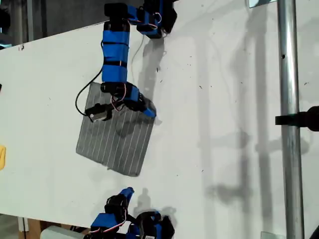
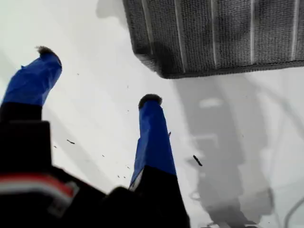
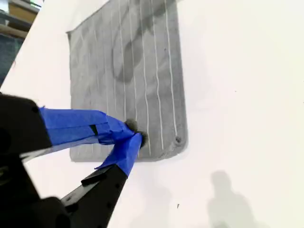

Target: Grasp corners of a towel and fold twice.

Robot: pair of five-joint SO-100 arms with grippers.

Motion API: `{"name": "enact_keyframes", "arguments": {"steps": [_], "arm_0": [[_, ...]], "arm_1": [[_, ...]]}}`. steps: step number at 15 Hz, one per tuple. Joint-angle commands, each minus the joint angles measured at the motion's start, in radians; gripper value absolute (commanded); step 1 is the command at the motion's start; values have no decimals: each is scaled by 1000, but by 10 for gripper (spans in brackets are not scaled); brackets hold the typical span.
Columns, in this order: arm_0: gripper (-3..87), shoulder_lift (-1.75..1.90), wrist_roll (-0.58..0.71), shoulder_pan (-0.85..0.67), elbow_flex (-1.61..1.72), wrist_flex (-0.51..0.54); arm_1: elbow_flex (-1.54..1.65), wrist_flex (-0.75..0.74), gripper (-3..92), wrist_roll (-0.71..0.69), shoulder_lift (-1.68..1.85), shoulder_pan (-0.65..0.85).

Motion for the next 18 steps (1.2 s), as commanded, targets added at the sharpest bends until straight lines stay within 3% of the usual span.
{"name": "enact_keyframes", "arguments": {"steps": [1,8,9,10,12,15,17,18], "arm_0": [[-23,0,-14,-14,-12,-25],[-24,3,-34,0,-3,-21],[-24,3,-34,0,-3,-21],[-24,5,-37,2,-3,-20],[-25,8,-46,8,-2,-20],[-23,14,-60,15,14,-21],[92,-23,-31,23,-5,-21],[205,-58,15,28,-6,-51]], "arm_1": [[-67,-43,365,-29,-78,32],[-69,-118,354,-54,-184,92],[-71,-126,319,-55,-186,94],[-71,-135,184,-54,-201,94],[-71,-150,29,-44,-245,86],[-84,-152,13,-35,-265,52],[-94,-155,12,-34,-258,35],[-95,-155,12,-29,-253,31]]}}
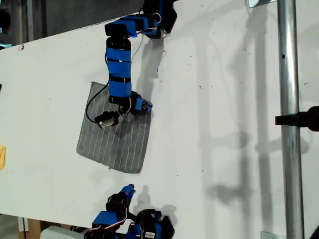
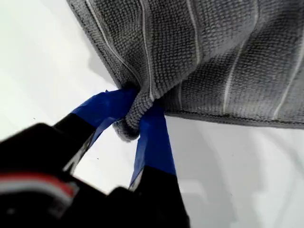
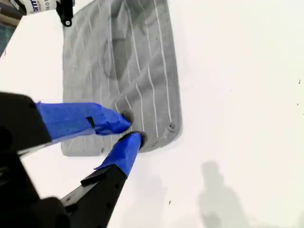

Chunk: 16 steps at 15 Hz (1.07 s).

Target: Grasp corners of a towel and fold twice.

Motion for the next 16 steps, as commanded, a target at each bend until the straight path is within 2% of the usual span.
{"name": "enact_keyframes", "arguments": {"steps": [1,5,8,11,12,13,15,16], "arm_0": [[250,-58,89,18,-9,-75],[286,-230,252,-124,54,-201],[282,-408,308,-279,170,-397],[278,-657,304,-339,149,-499],[278,-761,279,-357,112,-497],[214,-854,262,-357,60,-477],[-26,-931,241,-327,5,-448],[-28,-920,227,-313,5,-437]], "arm_1": [[-38,-9,12,17,20,-25],[-40,-9,12,40,49,-43],[-40,-9,12,54,61,-61],[-40,-11,12,60,78,-71],[-40,-11,12,60,83,-71],[-38,-12,12,60,84,-71],[-32,-17,12,60,86,-69],[-29,-20,12,60,86,-69]]}}
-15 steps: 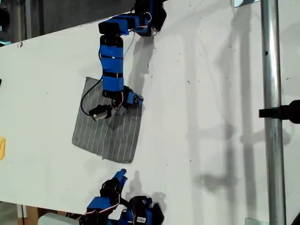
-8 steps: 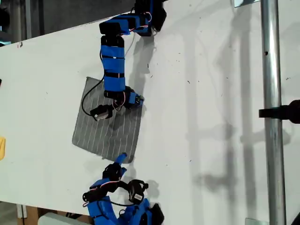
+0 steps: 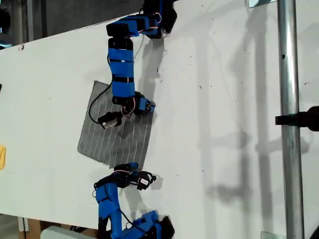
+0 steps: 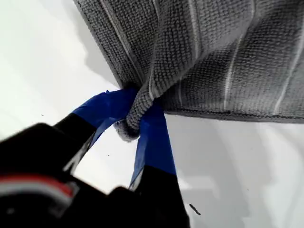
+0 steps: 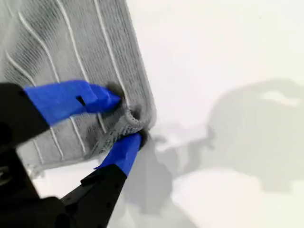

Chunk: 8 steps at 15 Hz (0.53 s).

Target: Grasp corners of a towel and fold twice.

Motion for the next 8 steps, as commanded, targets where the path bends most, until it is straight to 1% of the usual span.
{"name": "enact_keyframes", "arguments": {"steps": [1,3,4,6,8], "arm_0": [[-28,32,-31,18,-31,58],[-29,167,-60,84,-31,117],[-29,242,-87,141,-38,152],[-29,376,-189,310,-74,227],[-29,428,-351,497,-124,324]], "arm_1": [[-28,-15,12,8,81,-20],[-28,-14,12,11,84,-26],[-28,-3,10,17,95,-37],[-17,32,-2,49,149,-89],[-18,66,-2,107,201,-186]]}}
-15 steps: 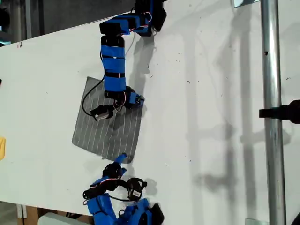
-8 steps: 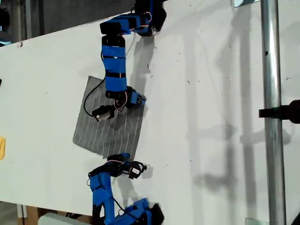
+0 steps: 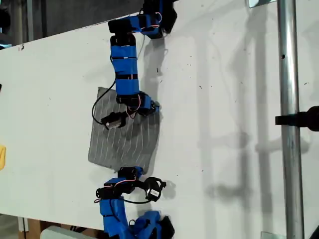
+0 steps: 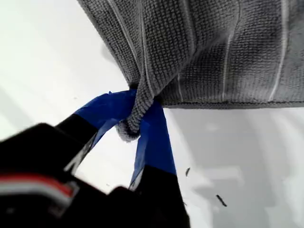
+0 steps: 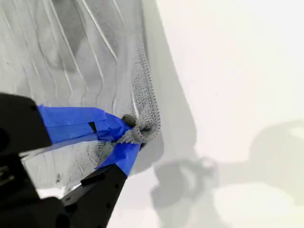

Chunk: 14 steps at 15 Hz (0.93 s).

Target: Grasp corners of a towel and fold twice.

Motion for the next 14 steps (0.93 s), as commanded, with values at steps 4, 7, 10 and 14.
{"name": "enact_keyframes", "arguments": {"steps": [4,7,10,14], "arm_0": [[-29,143,-492,457,-43,156],[-29,149,-482,417,-25,149],[-29,147,-216,149,-57,152],[-29,49,230,-310,-101,64]], "arm_1": [[-123,26,-2,189,103,-302],[-67,98,-2,225,153,-259],[107,98,-2,138,295,-49],[104,80,-2,-149,325,261]]}}
